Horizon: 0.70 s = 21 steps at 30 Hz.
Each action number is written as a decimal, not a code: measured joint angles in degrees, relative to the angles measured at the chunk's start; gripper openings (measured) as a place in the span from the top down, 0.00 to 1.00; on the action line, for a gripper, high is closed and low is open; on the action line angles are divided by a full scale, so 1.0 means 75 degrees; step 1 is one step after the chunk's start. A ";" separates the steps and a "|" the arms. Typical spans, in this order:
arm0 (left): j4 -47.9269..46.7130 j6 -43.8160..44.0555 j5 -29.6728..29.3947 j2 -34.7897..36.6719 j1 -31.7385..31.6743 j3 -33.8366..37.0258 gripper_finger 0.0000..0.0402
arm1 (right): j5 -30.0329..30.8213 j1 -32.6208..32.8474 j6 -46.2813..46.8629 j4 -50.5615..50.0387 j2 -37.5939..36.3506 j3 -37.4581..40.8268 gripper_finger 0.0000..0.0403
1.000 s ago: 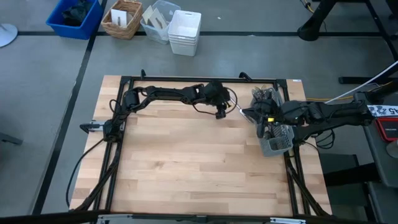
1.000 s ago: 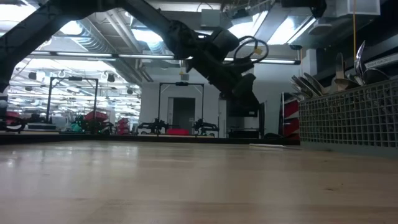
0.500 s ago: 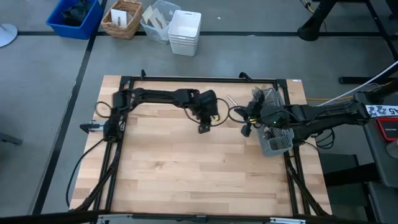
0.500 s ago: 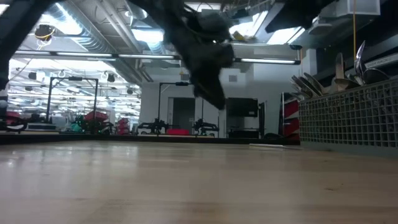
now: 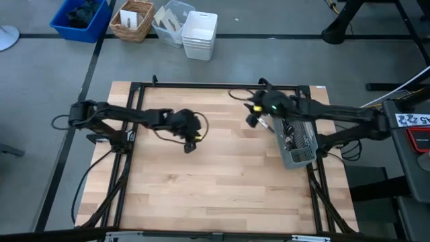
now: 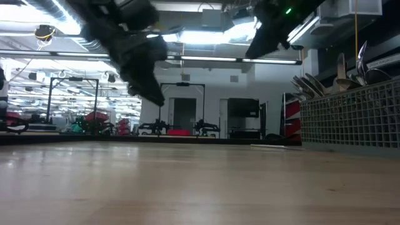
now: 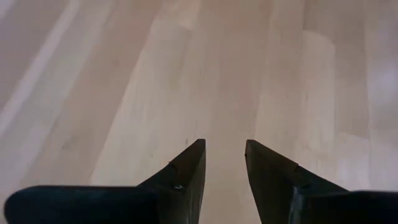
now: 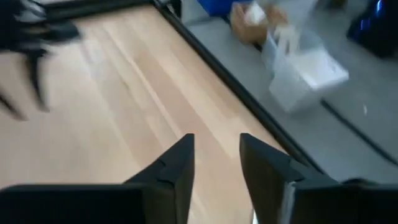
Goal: Sort silverware
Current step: Put the knife into the middle section of the utensil holder
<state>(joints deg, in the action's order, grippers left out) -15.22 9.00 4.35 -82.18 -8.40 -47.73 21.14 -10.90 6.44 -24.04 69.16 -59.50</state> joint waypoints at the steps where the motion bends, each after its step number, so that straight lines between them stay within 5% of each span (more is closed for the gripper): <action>1: 0.0228 0.0180 -0.0031 0.0174 0.0026 0.0285 0.74 | -0.0109 -0.0196 0.0093 -0.0080 0.0252 -0.0132 0.67; 7: 0.1127 0.0747 -0.0107 0.0415 0.0029 0.1293 0.73 | -0.1509 -0.1377 0.0200 -0.1579 0.1955 -0.1512 0.64; 14: 0.1576 0.0681 -0.0106 0.0415 0.0075 0.1563 0.73 | -0.1667 -0.2297 0.0457 -0.3911 0.3784 -0.3085 0.67; 21: 0.1608 0.0389 -0.0106 0.0415 0.0072 0.1567 0.74 | -0.1874 -0.2772 0.0455 -0.4207 0.4834 -0.3239 0.67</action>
<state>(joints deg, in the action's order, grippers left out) -3.16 11.92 3.55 -79.07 -7.86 -35.98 7.09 -31.69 9.85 -55.59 105.41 -83.79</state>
